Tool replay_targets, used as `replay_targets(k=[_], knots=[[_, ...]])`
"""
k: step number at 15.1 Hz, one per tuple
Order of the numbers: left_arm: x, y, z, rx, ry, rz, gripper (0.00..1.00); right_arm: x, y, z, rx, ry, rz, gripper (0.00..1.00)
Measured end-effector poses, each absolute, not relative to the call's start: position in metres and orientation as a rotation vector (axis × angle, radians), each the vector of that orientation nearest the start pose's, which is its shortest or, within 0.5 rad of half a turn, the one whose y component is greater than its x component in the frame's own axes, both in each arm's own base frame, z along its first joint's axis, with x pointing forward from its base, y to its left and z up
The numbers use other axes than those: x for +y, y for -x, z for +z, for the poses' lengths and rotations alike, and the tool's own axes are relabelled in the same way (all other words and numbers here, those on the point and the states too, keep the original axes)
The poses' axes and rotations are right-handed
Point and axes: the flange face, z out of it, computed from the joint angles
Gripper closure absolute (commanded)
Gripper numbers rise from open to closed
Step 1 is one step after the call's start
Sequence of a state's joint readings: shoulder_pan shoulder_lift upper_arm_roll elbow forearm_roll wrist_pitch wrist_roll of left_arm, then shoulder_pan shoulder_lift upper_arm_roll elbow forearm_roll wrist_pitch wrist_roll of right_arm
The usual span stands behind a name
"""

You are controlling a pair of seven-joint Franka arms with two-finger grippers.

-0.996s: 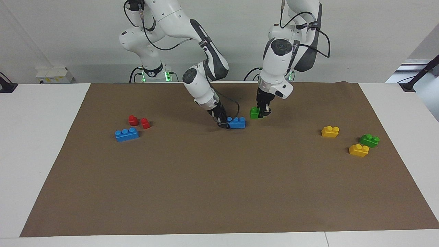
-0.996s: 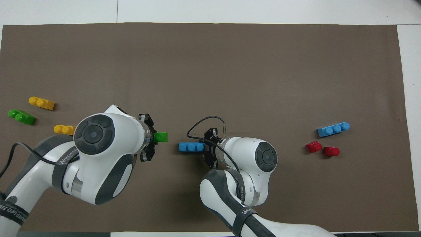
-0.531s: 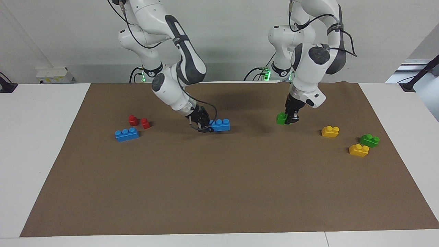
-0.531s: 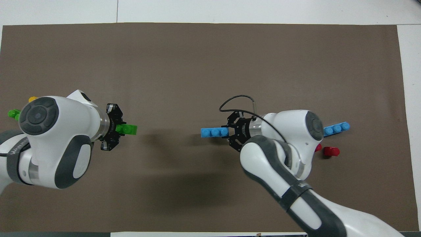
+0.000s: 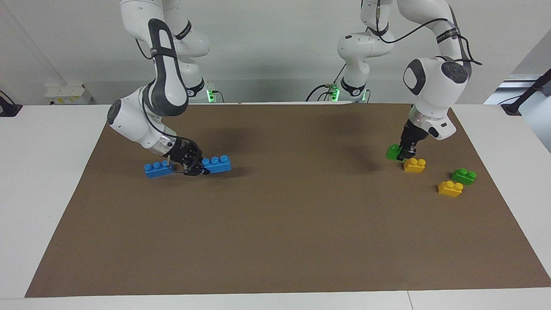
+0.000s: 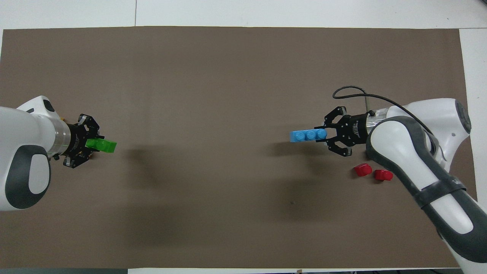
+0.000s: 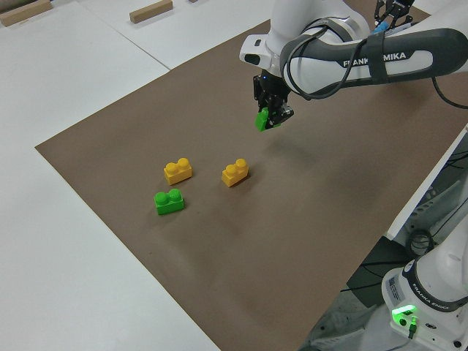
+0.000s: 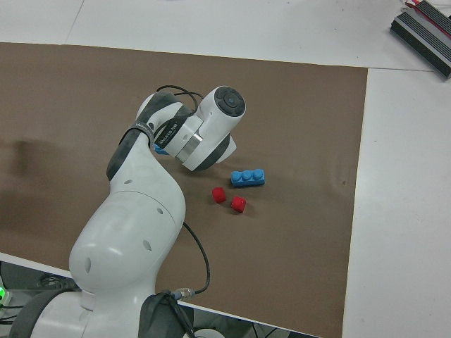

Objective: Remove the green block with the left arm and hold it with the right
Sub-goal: 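Lower the blue brick near the blue bricks while the left gripper lowers green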

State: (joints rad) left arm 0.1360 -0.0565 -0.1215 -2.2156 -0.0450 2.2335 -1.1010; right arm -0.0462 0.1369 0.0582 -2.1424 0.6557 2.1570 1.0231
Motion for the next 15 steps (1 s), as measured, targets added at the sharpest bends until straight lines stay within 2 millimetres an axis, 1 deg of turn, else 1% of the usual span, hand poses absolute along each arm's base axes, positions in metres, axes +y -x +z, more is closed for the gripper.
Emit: replay_targets(k=[2,5,7,10,13,15], knots=[[0.02,-0.532,0.398,-1.7,2.722,-0.091,1.0,0.013,-0.56,0.339,1.752,2.057,0.53,1.0],[0.025,-0.553,0.381,-1.66,2.753,-0.084,1.0,-0.008,-0.577,0.333,1.731,2.069,0.54,1.0],[0.03,-0.565,0.367,-1.63,2.777,-0.087,1.0,-0.02,-0.581,0.324,1.724,2.092,0.534,1.0],[0.037,-0.575,0.347,-1.605,2.8,-0.1,1.0,-0.037,-0.586,0.316,1.731,2.11,0.522,1.0],[0.041,-0.593,0.336,-1.593,2.81,-0.108,1.0,-0.048,-0.587,0.31,1.715,2.122,0.516,1.0],[0.043,-0.606,0.326,-1.554,2.811,-0.115,1.0,-0.06,-0.586,0.307,1.709,2.138,0.507,1.0]])
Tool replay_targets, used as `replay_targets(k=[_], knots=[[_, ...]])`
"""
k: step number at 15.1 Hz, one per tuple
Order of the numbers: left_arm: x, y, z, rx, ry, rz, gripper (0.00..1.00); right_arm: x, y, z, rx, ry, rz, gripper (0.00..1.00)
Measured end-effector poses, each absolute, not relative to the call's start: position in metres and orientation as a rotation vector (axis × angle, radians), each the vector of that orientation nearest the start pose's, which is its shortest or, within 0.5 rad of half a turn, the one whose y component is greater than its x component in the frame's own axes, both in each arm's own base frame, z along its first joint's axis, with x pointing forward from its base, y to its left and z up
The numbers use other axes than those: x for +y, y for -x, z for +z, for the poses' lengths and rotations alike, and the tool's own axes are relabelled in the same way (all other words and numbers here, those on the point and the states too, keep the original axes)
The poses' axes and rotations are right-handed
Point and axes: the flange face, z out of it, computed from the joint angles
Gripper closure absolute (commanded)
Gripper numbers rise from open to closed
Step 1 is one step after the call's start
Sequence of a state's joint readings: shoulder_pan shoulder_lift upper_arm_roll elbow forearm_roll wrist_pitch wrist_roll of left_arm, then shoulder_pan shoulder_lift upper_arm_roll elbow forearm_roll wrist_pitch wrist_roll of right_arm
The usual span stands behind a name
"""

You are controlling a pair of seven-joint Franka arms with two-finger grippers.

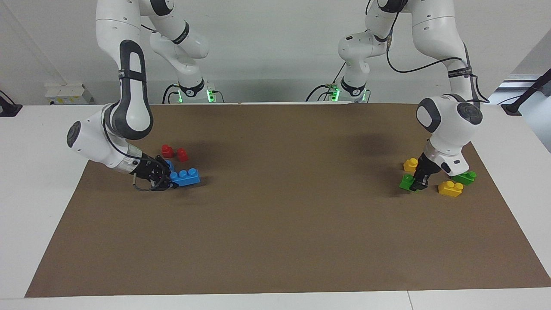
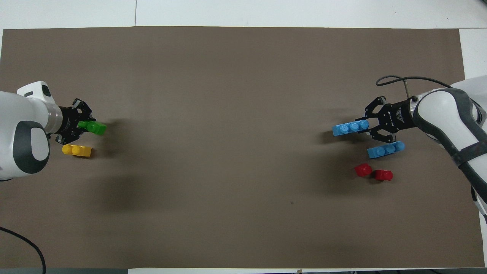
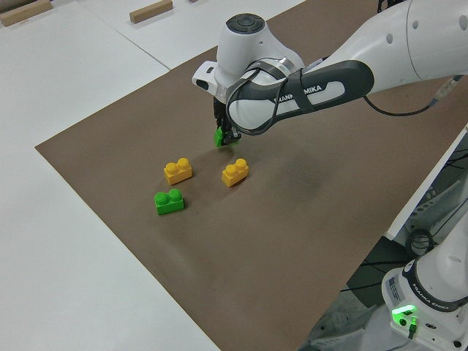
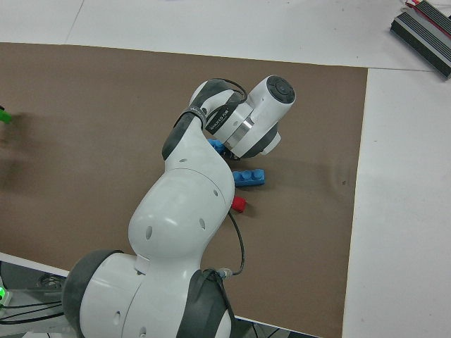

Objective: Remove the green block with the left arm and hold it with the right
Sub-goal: 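Lower the blue brick near the blue bricks while the left gripper lowers green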

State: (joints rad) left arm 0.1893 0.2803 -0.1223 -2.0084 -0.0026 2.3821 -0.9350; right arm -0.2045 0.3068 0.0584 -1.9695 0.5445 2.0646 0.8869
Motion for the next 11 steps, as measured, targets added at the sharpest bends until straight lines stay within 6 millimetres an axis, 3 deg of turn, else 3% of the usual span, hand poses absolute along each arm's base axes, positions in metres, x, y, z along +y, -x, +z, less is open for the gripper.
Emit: replay_targets(k=[5,6,7,11], knots=[[0.049,-0.618,0.311,-1.492,2.804,-0.116,1.0,-0.073,-0.584,0.286,1.684,2.154,0.529,1.0],[0.048,-0.619,0.311,-1.479,2.806,-0.119,0.17,-0.072,-0.584,0.285,1.683,2.155,0.533,1.0],[0.048,-0.619,0.311,-1.457,2.815,-0.118,0.0,-0.072,-0.584,0.284,1.682,2.156,0.535,1.0],[0.048,-0.618,0.301,-1.394,2.83,-0.07,0.0,-0.071,-0.584,0.283,1.68,2.157,0.536,1.0]])
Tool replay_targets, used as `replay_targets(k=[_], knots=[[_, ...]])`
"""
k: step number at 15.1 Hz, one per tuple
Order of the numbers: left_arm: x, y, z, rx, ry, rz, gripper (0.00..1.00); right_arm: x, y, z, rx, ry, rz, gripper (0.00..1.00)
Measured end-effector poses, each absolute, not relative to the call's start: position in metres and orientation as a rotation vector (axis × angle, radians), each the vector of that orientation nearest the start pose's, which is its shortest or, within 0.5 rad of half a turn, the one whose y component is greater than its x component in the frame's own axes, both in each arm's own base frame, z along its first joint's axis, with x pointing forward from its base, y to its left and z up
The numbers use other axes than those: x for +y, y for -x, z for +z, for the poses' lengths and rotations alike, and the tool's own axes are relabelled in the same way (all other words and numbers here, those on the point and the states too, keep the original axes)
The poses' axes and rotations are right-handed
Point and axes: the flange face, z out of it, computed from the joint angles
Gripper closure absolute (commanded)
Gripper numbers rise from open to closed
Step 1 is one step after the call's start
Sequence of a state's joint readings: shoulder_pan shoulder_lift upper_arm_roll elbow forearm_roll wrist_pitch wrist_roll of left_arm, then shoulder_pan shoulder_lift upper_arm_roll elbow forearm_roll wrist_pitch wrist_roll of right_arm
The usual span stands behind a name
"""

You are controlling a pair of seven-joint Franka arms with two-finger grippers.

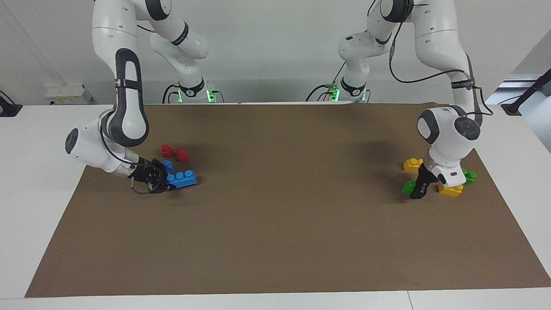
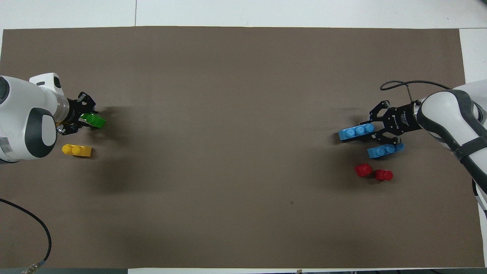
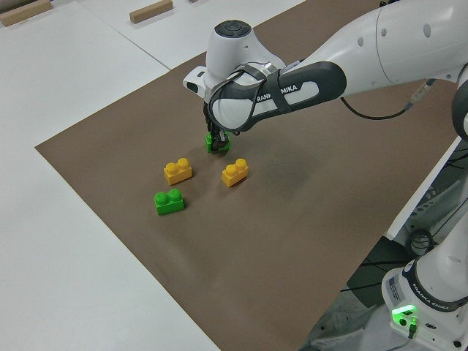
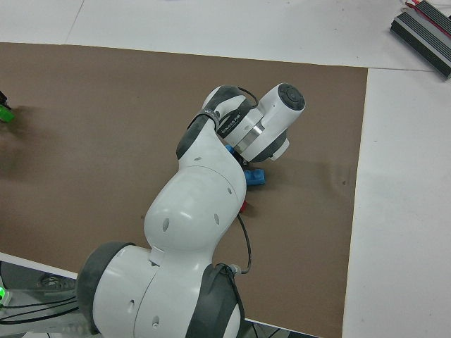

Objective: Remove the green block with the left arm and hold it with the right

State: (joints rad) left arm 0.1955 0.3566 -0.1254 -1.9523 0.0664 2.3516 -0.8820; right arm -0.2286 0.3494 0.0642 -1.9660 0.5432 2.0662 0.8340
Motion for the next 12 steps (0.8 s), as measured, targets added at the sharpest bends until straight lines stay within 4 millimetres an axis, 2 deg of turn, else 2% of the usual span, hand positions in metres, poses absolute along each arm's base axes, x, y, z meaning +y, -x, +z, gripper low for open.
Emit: replay_targets(k=[2,6,7,8,9,10,11,12], knots=[[0.049,-0.621,0.309,-1.388,2.834,-0.079,0.0,-0.071,-0.585,0.282,1.685,2.156,0.522,0.99],[0.05,-0.625,0.337,-1.38,2.837,-0.104,0.0,-0.071,-0.583,0.274,1.699,2.156,0.5,0.95],[0.048,-0.625,0.345,-1.373,2.84,-0.108,0.0,-0.069,-0.582,0.272,1.701,2.157,0.498,0.89],[0.045,-0.624,0.354,-1.358,2.848,-0.121,0.0,-0.068,-0.582,0.271,1.699,2.159,0.498,0.71],[0.042,-0.623,0.362,-1.33,2.859,-0.125,0.0,-0.067,-0.582,0.271,1.698,2.16,0.498,0.45],[0.038,-0.621,0.371,-1.284,2.874,-0.116,0.0,-0.067,-0.582,0.271,1.697,2.161,0.498,0.23],[0.035,-0.619,0.38,-1.222,2.891,-0.093,0.0,-0.067,-0.582,0.271,1.697,2.161,0.498,0.12],[0.032,-0.618,0.391,-1.145,2.911,-0.06,0.0,-0.066,-0.582,0.271,1.697,2.162,0.498,0.09]])
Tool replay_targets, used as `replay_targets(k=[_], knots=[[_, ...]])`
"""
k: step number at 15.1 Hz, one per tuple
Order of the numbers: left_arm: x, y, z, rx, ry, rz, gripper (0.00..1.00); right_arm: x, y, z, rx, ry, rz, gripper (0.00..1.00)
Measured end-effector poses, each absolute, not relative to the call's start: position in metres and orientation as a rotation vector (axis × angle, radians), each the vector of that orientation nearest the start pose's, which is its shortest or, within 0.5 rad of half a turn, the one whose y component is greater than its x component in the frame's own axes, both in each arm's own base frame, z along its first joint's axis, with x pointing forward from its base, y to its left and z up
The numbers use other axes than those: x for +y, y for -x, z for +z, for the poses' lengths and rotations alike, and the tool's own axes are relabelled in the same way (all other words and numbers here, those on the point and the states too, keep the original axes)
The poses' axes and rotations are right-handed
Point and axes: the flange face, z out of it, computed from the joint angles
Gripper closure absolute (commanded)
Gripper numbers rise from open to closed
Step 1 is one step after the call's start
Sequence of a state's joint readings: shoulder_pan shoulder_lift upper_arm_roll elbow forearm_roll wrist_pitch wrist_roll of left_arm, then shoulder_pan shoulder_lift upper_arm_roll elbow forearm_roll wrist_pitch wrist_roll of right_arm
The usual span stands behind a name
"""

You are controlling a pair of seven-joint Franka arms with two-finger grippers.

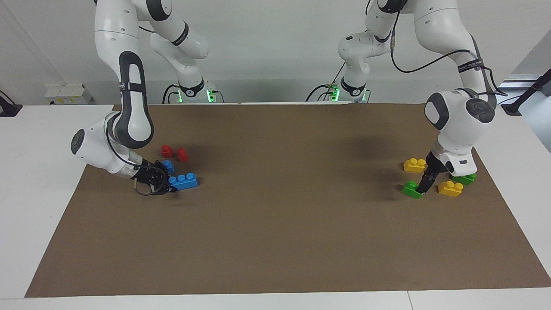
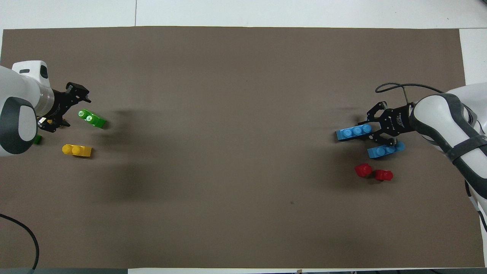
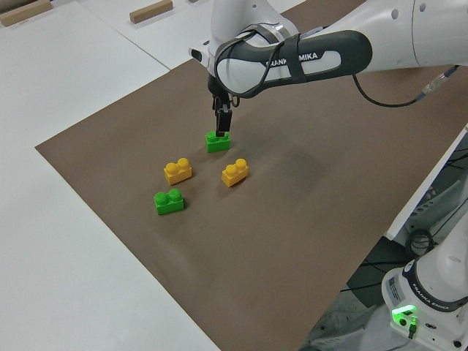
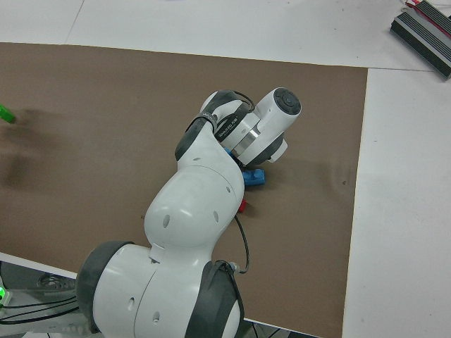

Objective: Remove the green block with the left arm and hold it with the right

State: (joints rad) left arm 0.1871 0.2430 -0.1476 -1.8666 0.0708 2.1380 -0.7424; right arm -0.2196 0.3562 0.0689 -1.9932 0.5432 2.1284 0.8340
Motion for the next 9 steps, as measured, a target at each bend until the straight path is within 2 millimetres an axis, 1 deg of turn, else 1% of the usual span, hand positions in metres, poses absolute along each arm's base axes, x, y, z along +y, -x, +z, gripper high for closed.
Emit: replay_targets(k=[2,4,6,9], knots=[[0.029,-0.618,0.412,-0.967,2.958,-0.001,0.0,-0.066,-0.584,0.274,1.69,2.163,0.505,0.06],[0.026,-0.616,0.434,-0.807,2.997,0.019,0.0,-0.064,-0.588,0.282,1.672,2.166,0.524,0.02],[0.025,-0.609,0.457,-0.678,3.021,0.029,0.0,-0.062,-0.593,0.296,1.653,2.167,0.535,0.0],[0.022,-0.592,0.496,-0.497,3.045,0.029,0.0,-0.06,-0.597,0.326,1.617,2.186,0.508,0.0]])
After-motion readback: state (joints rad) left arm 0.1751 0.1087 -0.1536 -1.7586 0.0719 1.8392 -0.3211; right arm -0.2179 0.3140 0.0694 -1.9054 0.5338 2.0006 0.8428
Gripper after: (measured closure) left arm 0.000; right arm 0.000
